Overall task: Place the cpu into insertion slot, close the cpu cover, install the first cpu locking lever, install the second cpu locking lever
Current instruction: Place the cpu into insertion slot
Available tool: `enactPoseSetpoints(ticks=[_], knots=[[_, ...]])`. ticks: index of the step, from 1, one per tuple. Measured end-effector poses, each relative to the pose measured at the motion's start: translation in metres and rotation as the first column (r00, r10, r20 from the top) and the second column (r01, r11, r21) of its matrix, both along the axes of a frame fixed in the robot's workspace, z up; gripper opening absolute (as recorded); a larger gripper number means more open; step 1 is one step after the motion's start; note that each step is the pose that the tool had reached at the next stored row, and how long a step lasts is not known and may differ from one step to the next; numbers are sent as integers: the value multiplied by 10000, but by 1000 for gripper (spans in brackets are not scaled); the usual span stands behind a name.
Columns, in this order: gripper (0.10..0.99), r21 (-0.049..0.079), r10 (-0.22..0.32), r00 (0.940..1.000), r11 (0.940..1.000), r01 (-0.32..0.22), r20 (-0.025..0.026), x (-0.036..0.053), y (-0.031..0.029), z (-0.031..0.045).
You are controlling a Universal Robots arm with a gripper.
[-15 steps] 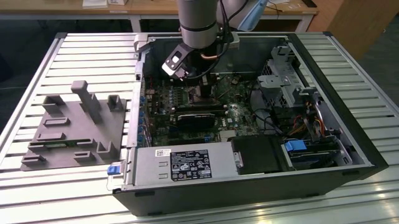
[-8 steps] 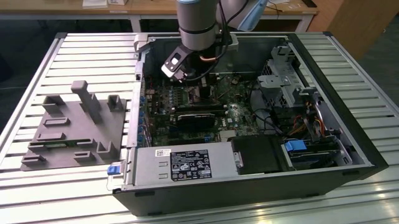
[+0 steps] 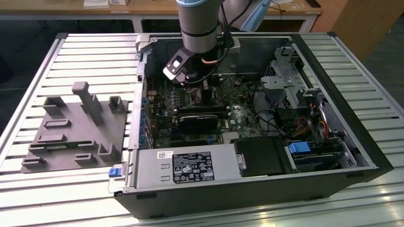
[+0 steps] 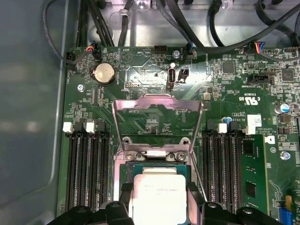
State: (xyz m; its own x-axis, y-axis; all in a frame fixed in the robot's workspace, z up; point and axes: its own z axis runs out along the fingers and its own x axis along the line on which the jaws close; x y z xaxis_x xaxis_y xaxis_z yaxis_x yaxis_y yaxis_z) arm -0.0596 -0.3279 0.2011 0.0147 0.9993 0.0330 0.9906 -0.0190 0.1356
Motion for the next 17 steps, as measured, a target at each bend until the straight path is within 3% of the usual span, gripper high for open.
enactPoseSetpoints(ticks=[17], knots=[[537, -6, -336, 9994, 9994, 336, -3, -14, 53, -86]])
